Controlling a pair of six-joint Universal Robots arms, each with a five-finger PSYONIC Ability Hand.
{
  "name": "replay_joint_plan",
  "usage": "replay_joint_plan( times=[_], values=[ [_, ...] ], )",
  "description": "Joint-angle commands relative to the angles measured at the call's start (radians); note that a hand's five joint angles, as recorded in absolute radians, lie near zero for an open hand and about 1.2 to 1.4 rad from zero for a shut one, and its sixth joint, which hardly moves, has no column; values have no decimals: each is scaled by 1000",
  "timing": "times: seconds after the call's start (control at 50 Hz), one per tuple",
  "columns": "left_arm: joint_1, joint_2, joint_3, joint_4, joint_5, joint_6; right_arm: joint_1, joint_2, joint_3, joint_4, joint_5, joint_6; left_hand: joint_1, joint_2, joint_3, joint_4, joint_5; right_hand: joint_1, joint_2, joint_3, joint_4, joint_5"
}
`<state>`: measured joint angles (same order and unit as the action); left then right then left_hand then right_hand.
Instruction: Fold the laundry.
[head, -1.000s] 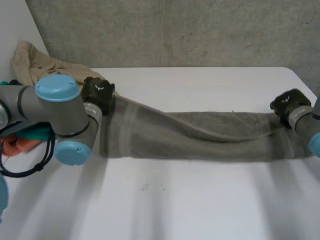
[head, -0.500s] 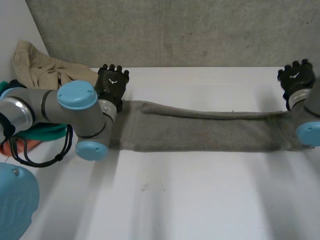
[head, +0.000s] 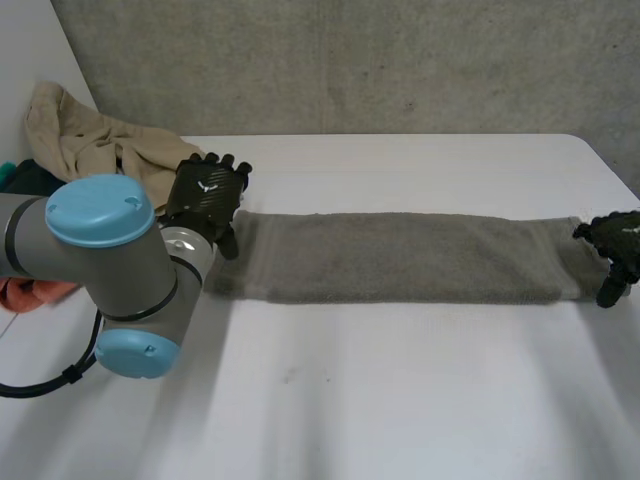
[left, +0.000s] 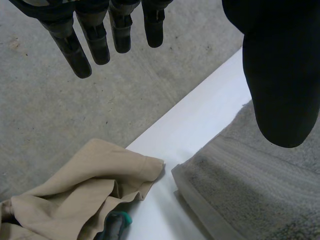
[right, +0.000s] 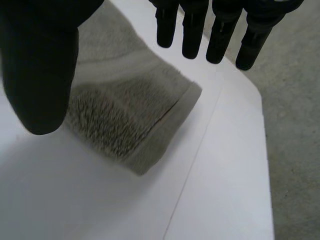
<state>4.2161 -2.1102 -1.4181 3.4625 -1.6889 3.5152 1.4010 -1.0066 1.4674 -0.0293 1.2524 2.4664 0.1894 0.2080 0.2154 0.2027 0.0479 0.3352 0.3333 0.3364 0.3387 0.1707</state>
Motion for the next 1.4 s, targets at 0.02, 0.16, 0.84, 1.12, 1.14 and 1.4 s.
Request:
replay_joint_plan(
  times=[0.02, 0.16, 0.84, 1.12, 1.14, 1.4],
  values=[
    [-11, -1, 5, 0, 0, -13, -3, 112, -33, -81, 2, -23, -15, -33, -41, -28, -48, 417, 419, 416, 414, 407],
    [-21, 10, 2, 0, -3, -12, -82, 129, -84, -90, 21, -33, -15, -33, -41, -28, -48, 1061, 1063, 1060, 1058, 1051],
    [-41, 136, -71, 3, -3, -18, 711, 97, -65, -348, -185, -201, -15, -33, -41, -28, -48, 1061, 1063, 1060, 1058, 1051],
    [-81, 119, -62, 33, -3, -16, 677, 21, -36, -278, 162, 9, -15, -33, -41, -28, -48, -161, -159, -162, -164, -171],
    [-84, 116, -61, 35, -3, -16, 646, -3, -21, -253, 162, 34, -15, -33, -41, -28, -48, -161, -159, -162, -164, -171],
    [-117, 99, -59, 46, -3, -16, 369, -21, 126, -83, 74, 14, -15, -33, -41, -28, -48, 479, 481, 478, 475, 469]
  ],
)
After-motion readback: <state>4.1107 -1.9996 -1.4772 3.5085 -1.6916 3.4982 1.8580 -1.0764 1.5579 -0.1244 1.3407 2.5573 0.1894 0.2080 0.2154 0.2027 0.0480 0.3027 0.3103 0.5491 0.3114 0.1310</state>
